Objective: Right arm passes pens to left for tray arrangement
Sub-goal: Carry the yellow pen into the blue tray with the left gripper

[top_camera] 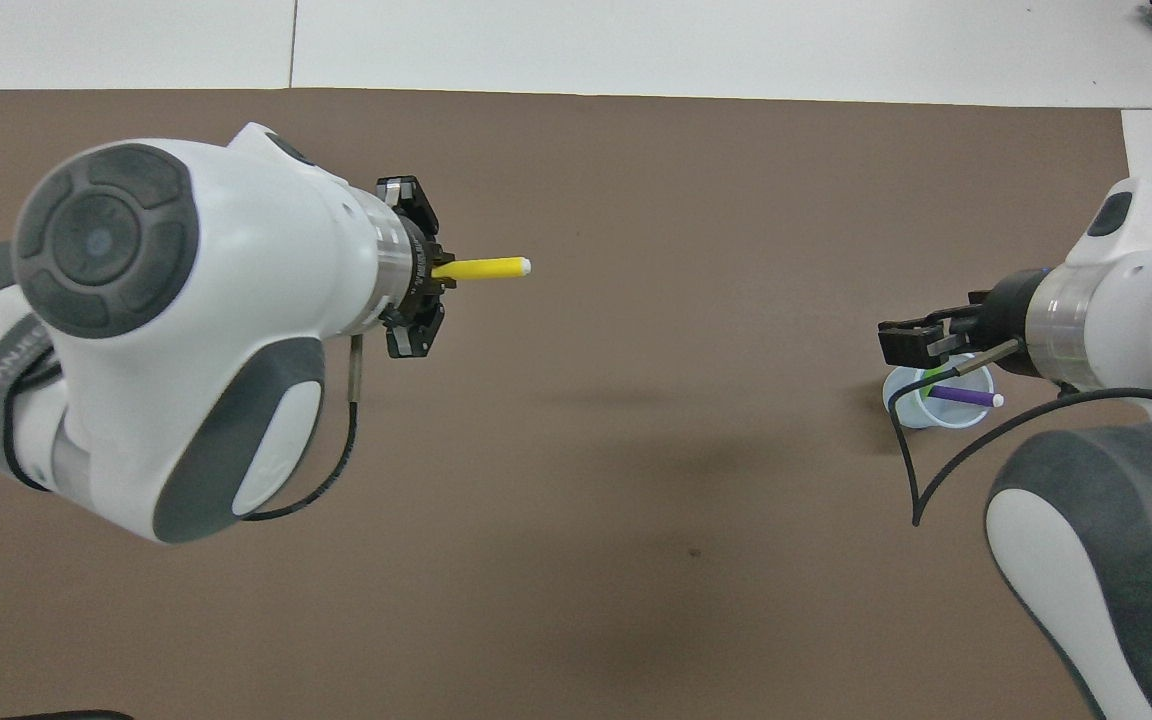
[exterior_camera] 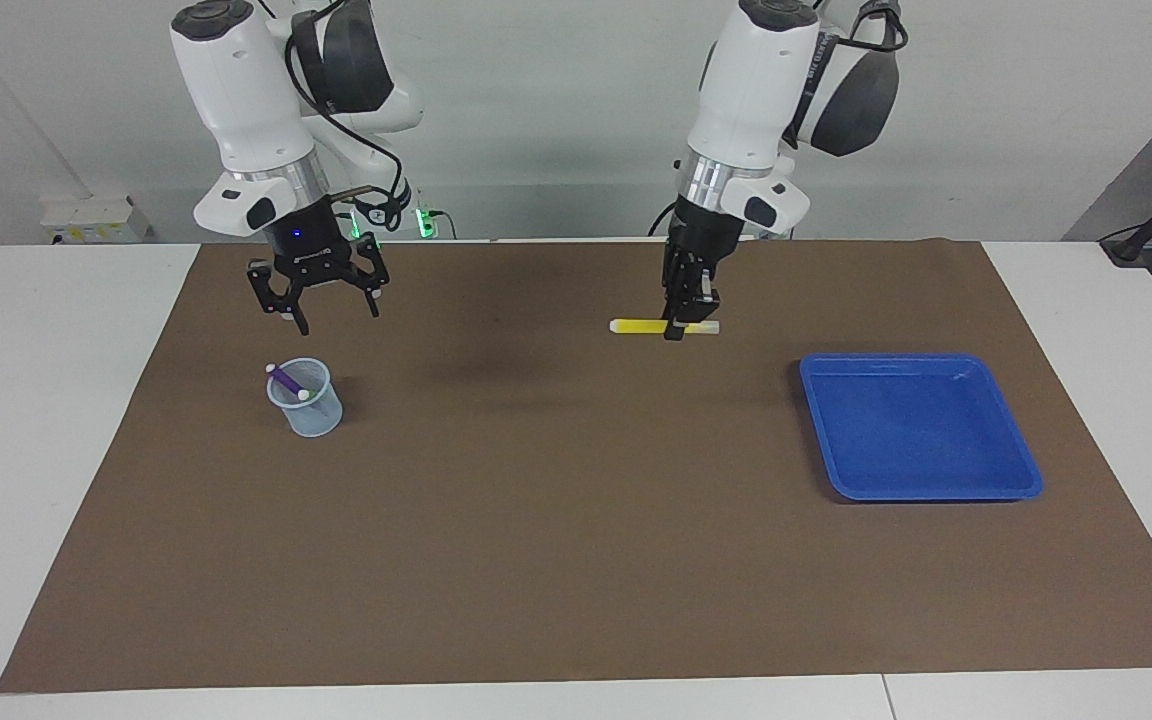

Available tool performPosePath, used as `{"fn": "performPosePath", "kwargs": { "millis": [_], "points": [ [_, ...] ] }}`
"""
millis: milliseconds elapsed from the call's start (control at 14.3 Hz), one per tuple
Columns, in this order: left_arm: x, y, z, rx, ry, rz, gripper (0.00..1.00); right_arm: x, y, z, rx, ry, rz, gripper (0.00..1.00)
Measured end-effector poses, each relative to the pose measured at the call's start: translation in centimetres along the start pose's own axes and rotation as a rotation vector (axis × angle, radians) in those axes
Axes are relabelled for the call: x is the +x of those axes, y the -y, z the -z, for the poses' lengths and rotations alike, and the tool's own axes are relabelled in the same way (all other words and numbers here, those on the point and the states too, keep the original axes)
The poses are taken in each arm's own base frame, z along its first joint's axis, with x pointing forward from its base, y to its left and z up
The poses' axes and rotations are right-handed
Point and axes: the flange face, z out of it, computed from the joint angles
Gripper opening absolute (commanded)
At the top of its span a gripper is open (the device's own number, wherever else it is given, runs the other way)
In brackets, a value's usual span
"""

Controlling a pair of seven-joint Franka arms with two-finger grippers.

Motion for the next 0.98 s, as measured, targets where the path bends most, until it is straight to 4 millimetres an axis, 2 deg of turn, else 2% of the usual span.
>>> {"fn": "performPosePath", "kwargs": {
  "millis": [210, 491, 772, 982],
  "points": [
    [6.5, -1.8, 0.0, 0.032, -0.011, -0.098, 0.0, -0.4, -1.5, -2.1, -0.012, -0.002, 0.03, 0.92],
    [14.9, -2.7, 0.4, 0.08, -0.012, -0.273, 0.0, -0.1, -2.7, -4.2, -0.042, 0.001, 0.055, 0.92],
    [23.3, -1.7, 0.4, 0.137, -0.01, -0.503, 0.0, 0.0, -4.2, -7.3, -0.052, -0.006, 0.065, 0.91],
    [27.8, -0.5, 0.5, 0.181, 0.008, -0.668, 0.0, 0.2, -4.5, -9.4, -0.061, -0.005, 0.073, 0.9]
  ]
}}
